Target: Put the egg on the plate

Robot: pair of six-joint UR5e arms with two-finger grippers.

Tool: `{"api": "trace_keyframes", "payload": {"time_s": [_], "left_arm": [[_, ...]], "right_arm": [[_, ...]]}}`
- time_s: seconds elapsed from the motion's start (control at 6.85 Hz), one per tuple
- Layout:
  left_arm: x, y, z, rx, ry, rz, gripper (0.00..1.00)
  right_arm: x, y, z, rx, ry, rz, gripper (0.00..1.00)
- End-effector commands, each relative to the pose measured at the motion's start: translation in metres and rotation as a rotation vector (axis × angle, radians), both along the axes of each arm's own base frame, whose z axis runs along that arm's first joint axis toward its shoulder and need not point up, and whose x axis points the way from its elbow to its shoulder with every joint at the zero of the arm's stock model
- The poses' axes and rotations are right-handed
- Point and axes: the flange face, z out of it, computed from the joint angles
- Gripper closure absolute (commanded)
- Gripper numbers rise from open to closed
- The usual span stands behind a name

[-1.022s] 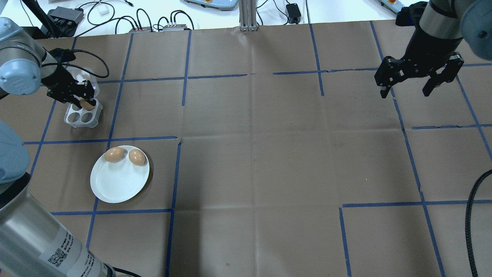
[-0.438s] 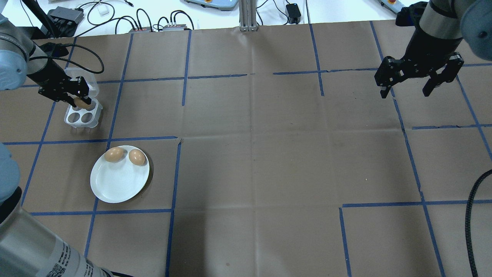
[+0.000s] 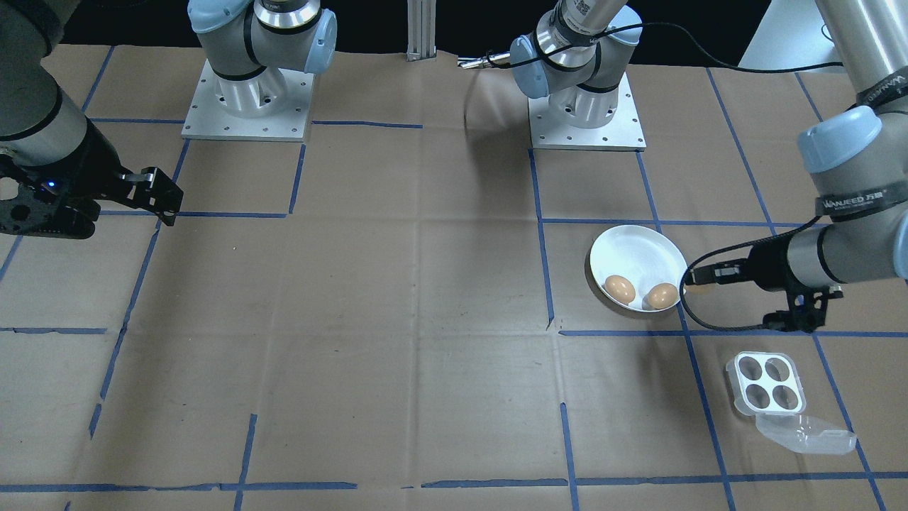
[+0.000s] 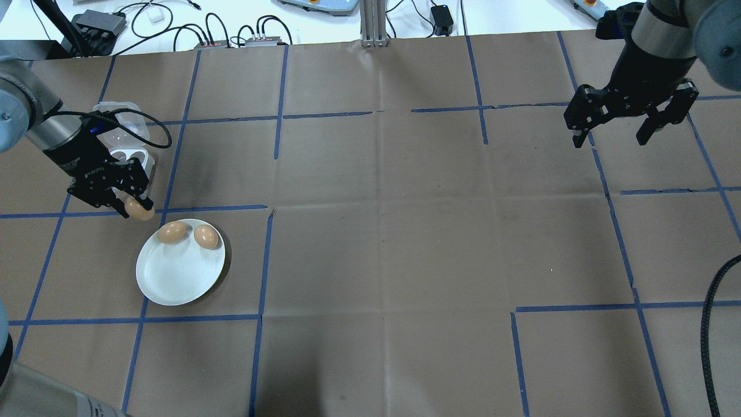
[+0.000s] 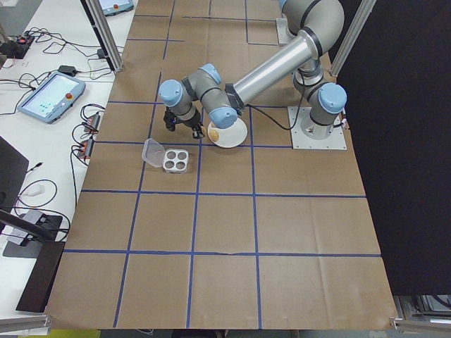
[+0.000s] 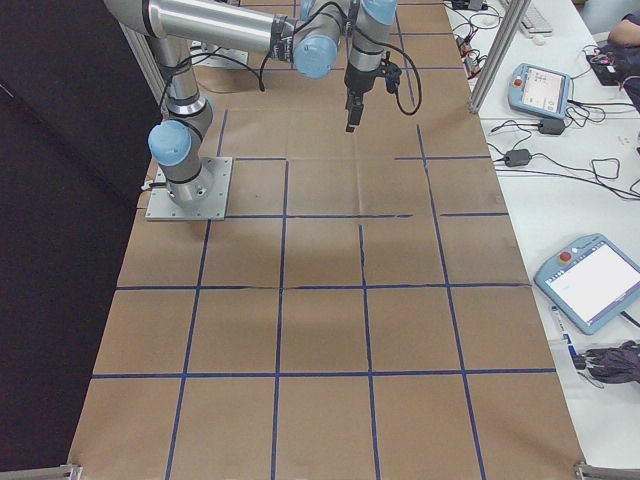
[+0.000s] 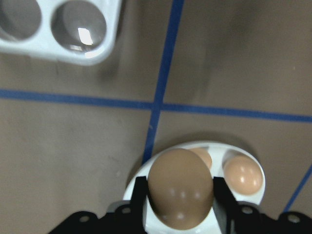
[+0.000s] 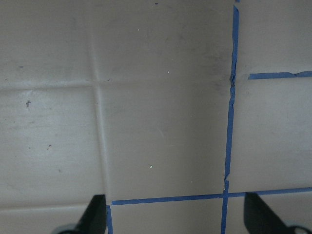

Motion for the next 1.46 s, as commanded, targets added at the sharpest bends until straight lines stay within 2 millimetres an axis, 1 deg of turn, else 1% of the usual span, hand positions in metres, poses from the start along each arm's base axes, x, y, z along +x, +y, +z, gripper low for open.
{"api": "trace_keyframes", "payload": {"time_s": [0.0, 0.15, 0.29, 0.44, 0.58, 0.73, 0.88, 1.02, 1.17, 1.31], "left_arm": [[-0.023, 0.04, -0.018, 0.169, 0.069, 0.024, 0.9], [-0.026, 0.037, -0.022, 0.161, 0.067, 0.013, 0.86], [-0.022, 0.028, -0.019, 0.111, 0.041, 0.009, 0.75], [-0.018, 0.02, -0.017, 0.045, 0.009, 0.012, 0.33], [-0.019, 0.02, -0.019, 0.043, 0.011, 0.013, 0.11], [-0.019, 0.022, -0.02, 0.054, 0.014, 0.012, 0.02], [-0.018, 0.02, -0.018, 0.049, 0.01, 0.013, 0.01], [-0.014, 0.012, -0.005, 0.011, -0.013, 0.015, 0.01], [-0.01, -0.003, 0.023, -0.083, -0.055, 0.003, 0.01], [-0.011, -0.02, 0.063, -0.208, -0.107, -0.019, 0.01]], "right_arm": [[0.0, 0.0, 0.0, 0.0, 0.0, 0.0, 0.0], [0.0, 0.0, 0.0, 0.0, 0.0, 0.0, 0.0], [0.0, 0.0, 0.0, 0.0, 0.0, 0.0, 0.0], [0.0, 0.0, 0.0, 0.0, 0.0, 0.0, 0.0], [0.0, 0.0, 0.0, 0.0, 0.0, 0.0, 0.0], [0.0, 0.0, 0.0, 0.0, 0.0, 0.0, 0.0], [0.0, 0.0, 0.0, 0.0, 0.0, 0.0, 0.0], [0.0, 0.0, 0.0, 0.0, 0.0, 0.0, 0.0], [0.0, 0.0, 0.0, 0.0, 0.0, 0.0, 0.0], [0.0, 0.0, 0.0, 0.0, 0.0, 0.0, 0.0]]}}
